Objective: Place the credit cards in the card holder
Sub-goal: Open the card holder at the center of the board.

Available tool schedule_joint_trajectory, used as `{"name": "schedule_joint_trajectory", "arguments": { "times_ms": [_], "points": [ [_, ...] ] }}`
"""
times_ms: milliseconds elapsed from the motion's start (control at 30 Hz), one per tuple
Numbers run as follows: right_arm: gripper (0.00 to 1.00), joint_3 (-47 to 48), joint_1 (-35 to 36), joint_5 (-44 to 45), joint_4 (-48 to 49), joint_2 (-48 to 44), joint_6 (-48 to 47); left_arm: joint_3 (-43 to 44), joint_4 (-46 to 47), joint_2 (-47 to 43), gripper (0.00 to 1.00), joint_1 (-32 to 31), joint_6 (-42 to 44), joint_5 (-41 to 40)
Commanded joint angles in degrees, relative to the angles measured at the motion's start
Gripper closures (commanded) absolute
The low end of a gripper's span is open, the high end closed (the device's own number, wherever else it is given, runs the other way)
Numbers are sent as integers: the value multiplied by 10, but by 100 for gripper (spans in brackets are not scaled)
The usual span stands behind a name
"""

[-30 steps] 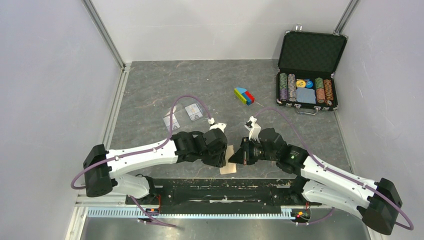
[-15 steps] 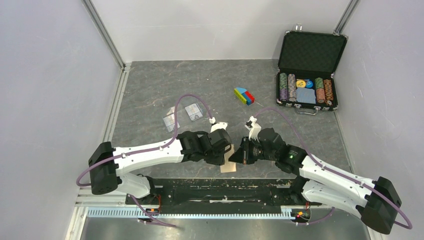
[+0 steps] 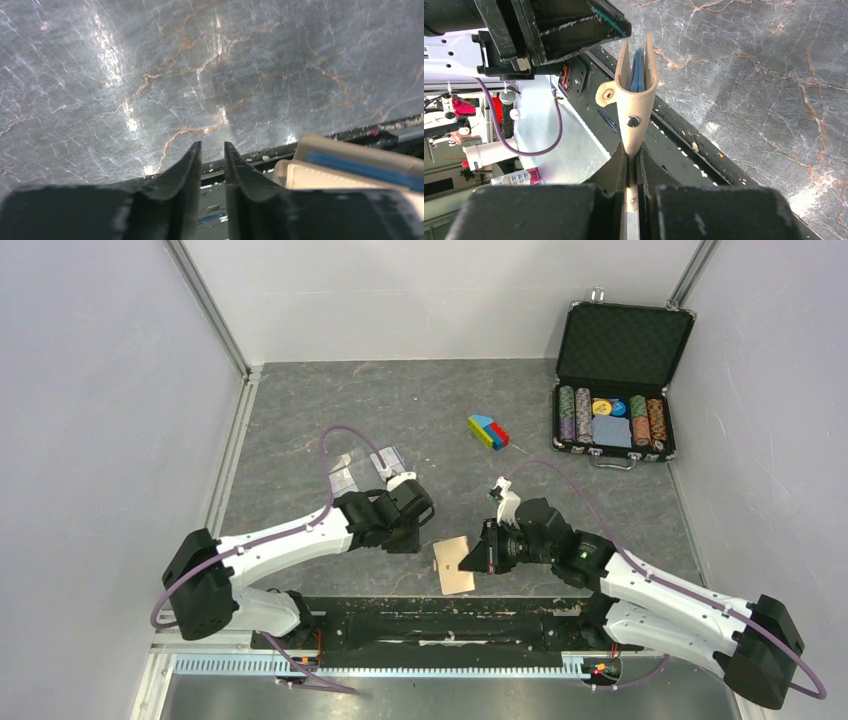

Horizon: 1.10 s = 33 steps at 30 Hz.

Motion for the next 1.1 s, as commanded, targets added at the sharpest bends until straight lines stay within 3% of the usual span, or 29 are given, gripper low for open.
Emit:
{"name": "schedule_joint_trajectory", "arguments": {
  "times_ms": [0, 167, 367, 600, 800, 900, 1067],
  "points": [
    [100, 1, 2, -6, 5, -15, -8, -30, 52, -58, 65, 6, 14, 54],
    [100, 2, 1, 5, 3, -19, -6, -61, 124, -113, 39, 6, 6, 145],
    [100, 6, 1, 6, 2, -20, -3, -68, 144, -110, 36, -3, 1, 189],
    [100, 8, 1, 13, -1, -25, 2, -64, 105, -73, 61, -32, 1, 152],
    [100, 12, 1, 14, -1, -25, 2, -77, 105, -77, 70, -36, -3, 135],
    [100, 10, 1, 14, -1, -26, 2, -78, 105, -80, 83, -36, -1, 125],
    [100, 3, 1, 20, 0, -36, 3, -79, 112, -96, 97, -36, 4, 116]
  ]
}}
